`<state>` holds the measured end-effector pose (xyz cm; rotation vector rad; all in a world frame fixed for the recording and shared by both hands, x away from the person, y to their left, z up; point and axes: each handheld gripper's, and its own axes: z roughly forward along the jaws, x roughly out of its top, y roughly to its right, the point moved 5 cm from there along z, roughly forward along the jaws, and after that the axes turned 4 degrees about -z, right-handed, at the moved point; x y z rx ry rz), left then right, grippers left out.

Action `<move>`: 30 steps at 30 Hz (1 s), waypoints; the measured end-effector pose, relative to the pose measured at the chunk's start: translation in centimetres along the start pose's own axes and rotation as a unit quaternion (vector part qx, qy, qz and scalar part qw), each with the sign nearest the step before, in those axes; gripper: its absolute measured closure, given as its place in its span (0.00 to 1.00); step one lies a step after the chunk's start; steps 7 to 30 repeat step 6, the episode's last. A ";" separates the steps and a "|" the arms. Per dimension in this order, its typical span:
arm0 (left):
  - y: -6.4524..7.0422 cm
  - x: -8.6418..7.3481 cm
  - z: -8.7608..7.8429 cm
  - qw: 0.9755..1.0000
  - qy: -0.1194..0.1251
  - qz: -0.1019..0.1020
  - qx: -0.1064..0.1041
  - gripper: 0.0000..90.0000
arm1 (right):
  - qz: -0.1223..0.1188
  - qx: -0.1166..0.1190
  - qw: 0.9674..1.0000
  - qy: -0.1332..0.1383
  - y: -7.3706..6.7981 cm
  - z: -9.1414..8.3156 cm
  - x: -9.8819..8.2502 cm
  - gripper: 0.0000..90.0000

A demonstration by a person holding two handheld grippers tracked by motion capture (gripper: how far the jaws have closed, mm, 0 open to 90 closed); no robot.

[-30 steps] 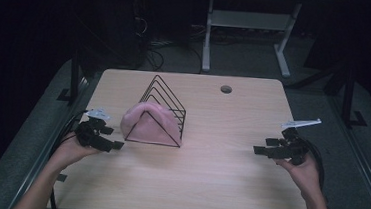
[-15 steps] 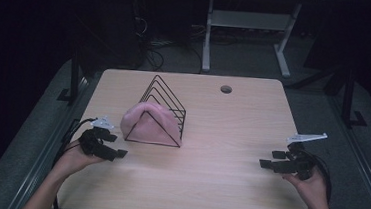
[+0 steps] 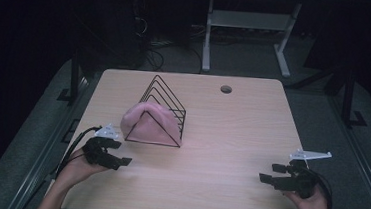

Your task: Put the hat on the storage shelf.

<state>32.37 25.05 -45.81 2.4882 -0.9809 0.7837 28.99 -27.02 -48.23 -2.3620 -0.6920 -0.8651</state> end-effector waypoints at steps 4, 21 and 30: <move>1.2 -0.6 -0.1 1.000 0.023 -0.010 -0.009 0.26 | -0.002 0.000 1.000 0.001 -0.7 0.3 -0.7 0.21; 1.4 -0.9 0.2 0.999 0.031 -0.012 -0.013 0.26 | -0.017 -0.006 1.000 -0.002 -1.2 0.5 -0.8 0.21; 1.4 -0.9 0.2 0.999 0.031 -0.012 -0.013 0.26 | -0.017 -0.006 1.000 -0.002 -1.2 0.5 -0.8 0.21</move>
